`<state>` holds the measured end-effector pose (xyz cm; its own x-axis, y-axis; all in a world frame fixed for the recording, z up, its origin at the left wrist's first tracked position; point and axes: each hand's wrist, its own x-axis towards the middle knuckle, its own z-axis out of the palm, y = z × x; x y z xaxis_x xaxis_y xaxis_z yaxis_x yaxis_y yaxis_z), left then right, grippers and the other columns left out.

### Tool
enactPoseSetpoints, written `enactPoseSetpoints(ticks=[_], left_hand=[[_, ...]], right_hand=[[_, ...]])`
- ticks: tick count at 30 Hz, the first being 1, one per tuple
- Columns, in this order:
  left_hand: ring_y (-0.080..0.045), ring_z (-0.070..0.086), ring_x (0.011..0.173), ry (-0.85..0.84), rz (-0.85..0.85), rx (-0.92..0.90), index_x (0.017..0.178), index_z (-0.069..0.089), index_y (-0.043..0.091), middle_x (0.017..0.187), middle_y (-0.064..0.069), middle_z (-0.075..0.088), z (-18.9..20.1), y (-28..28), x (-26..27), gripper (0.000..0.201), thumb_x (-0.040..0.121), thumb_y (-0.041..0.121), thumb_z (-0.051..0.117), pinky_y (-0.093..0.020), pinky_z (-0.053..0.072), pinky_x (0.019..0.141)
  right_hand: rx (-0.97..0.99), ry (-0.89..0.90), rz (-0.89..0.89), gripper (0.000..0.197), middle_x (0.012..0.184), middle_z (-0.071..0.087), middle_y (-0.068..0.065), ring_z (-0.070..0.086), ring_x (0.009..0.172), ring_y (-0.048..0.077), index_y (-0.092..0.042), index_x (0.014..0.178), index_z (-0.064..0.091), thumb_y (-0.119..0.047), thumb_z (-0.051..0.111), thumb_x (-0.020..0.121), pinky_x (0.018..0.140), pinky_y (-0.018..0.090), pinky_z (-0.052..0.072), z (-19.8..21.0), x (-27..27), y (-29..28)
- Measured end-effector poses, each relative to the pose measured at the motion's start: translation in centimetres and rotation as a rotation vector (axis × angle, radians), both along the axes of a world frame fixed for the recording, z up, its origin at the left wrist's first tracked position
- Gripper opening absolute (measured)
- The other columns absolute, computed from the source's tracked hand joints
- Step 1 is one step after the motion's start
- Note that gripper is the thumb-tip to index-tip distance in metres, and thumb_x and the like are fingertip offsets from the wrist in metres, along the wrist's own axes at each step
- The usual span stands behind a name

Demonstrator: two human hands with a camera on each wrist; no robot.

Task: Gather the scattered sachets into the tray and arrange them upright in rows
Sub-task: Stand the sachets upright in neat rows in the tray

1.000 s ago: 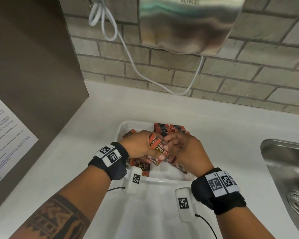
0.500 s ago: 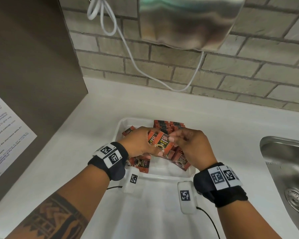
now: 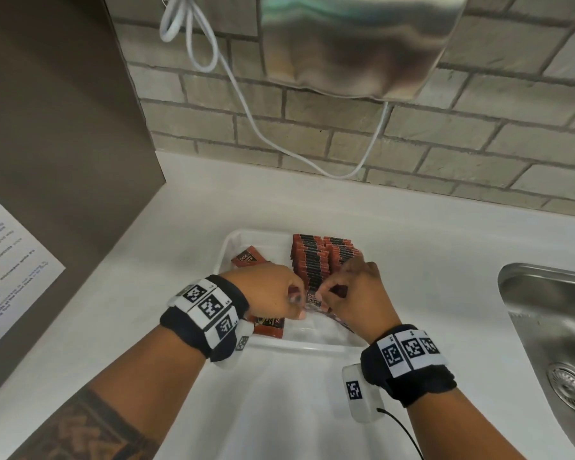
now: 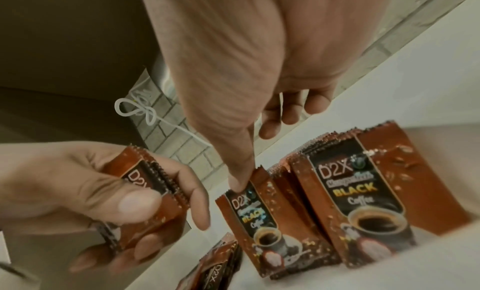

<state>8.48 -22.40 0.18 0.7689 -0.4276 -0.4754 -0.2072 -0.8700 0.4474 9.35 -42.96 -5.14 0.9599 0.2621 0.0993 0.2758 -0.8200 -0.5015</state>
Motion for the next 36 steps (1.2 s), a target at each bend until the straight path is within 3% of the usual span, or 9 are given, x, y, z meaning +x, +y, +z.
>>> enactPoseSetpoints(ticks=[5, 9, 13, 16, 24, 26, 28, 32, 36], left_hand=[[-0.022, 0.062, 0.112, 0.109, -0.098, 0.168, 0.129, 0.064, 0.027, 0.125, 0.001, 0.066, -1.0, -2.5, 0.8, 0.047, 0.092, 0.055, 0.06, -0.043, 0.051, 0.1], [-0.022, 0.064, 0.113, 0.165, -0.126, 0.253, 0.132, 0.062, 0.024, 0.127, 0.0, 0.067, -2.1, -3.5, 1.8, 0.057, 0.089, 0.061, 0.06, -0.041, 0.053, 0.098], [-0.022, 0.066, 0.112, 0.195, -0.137, 0.302, 0.133, 0.062, 0.026, 0.127, 0.001, 0.068, -3.0, -3.5, 2.5, 0.068, 0.081, 0.07, 0.058, -0.042, 0.054, 0.098], [-0.023, 0.065, 0.113, 0.218, -0.133, 0.287, 0.133, 0.061, 0.027, 0.127, 0.0, 0.068, -3.2, -3.3, 2.6, 0.064, 0.083, 0.066, 0.059, -0.042, 0.054, 0.099], [-0.02, 0.068, 0.096, 0.179, -0.109, 0.243, 0.127, 0.064, 0.022, 0.116, -0.003, 0.071, -1.7, -2.5, 1.9, 0.043, 0.089, 0.04, 0.061, -0.039, 0.058, 0.091], [-0.019, 0.069, 0.085, 0.157, -0.1, 0.164, 0.122, 0.065, 0.02, 0.111, -0.007, 0.071, -0.7, -1.5, 1.8, 0.033, 0.092, 0.031, 0.059, -0.036, 0.058, 0.085], [-0.018, 0.074, 0.08, 0.202, 0.003, -0.057, 0.122, 0.064, 0.023, 0.11, -0.007, 0.072, -0.1, -0.4, 1.8, 0.026, 0.097, 0.029, 0.062, -0.037, 0.061, 0.083], [-0.023, 0.073, 0.1, 0.31, 0.224, -0.613, 0.12, 0.063, 0.017, 0.11, -0.01, 0.071, 0.2, 0.4, 1.4, 0.03, 0.093, 0.012, 0.072, -0.038, 0.062, 0.084], [-0.021, 0.074, 0.096, 0.266, 0.294, -0.769, 0.111, 0.067, 0.019, 0.097, 0.001, 0.073, 0.2, -0.3, 0.8, 0.032, 0.084, 0.006, 0.08, -0.034, 0.063, 0.076]], right_hand=[[-0.048, 0.026, -0.003, 0.004, 0.102, 0.05, -0.005, 0.042, 0.104, 0.018, -0.031, 0.079, 0.077, -0.028, 0.079, 0.079, 0.087, 0.026, 0.033, -0.8, 0.7, -0.2], [-0.022, 0.029, 0.002, 0.004, 0.1, 0.052, -0.005, 0.044, 0.104, 0.017, -0.029, 0.079, 0.077, -0.027, 0.08, 0.078, 0.086, 0.024, 0.032, -1.1, 0.9, -0.3], [0.055, 0.01, -0.003, 0.009, 0.095, 0.056, -0.008, 0.047, 0.098, 0.014, -0.03, 0.075, 0.074, -0.027, 0.082, 0.077, 0.078, 0.011, 0.029, -1.0, 1.1, -0.7], [0.076, -0.016, -0.032, 0.01, 0.092, 0.059, -0.011, 0.05, 0.095, 0.013, -0.032, 0.075, 0.072, -0.029, 0.081, 0.078, 0.078, 0.007, 0.028, -1.2, 1.2, -1.1], [0.18, -0.088, -0.021, 0.007, 0.085, 0.06, -0.019, 0.056, 0.089, 0.009, -0.029, 0.08, 0.074, -0.024, 0.078, 0.083, 0.077, 0.016, 0.038, 0.8, 0.4, -1.7], [0.248, -0.058, -0.015, 0.006, 0.082, 0.063, -0.018, 0.059, 0.085, 0.003, -0.027, 0.082, 0.074, -0.024, 0.078, 0.085, 0.077, 0.017, 0.045, 1.7, -0.1, -1.7], [0.342, 0.033, 0.009, 0.004, 0.082, 0.067, -0.017, 0.062, 0.083, 0.0, -0.027, 0.085, 0.075, -0.025, 0.079, 0.085, 0.075, 0.014, 0.048, 2.8, -0.7, -1.5], [0.491, 0.181, 0.079, 0.018, 0.088, 0.071, -0.009, 0.065, 0.083, 0.003, -0.025, 0.097, 0.074, -0.023, 0.082, 0.081, 0.078, 0.015, 0.051, 4.2, -1.3, -0.6], [0.539, 0.174, 0.033, 0.017, 0.083, 0.071, -0.01, 0.067, 0.081, 0.007, -0.03, 0.095, 0.072, -0.019, 0.079, 0.085, 0.077, 0.025, 0.054, 5.0, -0.9, -0.2]])
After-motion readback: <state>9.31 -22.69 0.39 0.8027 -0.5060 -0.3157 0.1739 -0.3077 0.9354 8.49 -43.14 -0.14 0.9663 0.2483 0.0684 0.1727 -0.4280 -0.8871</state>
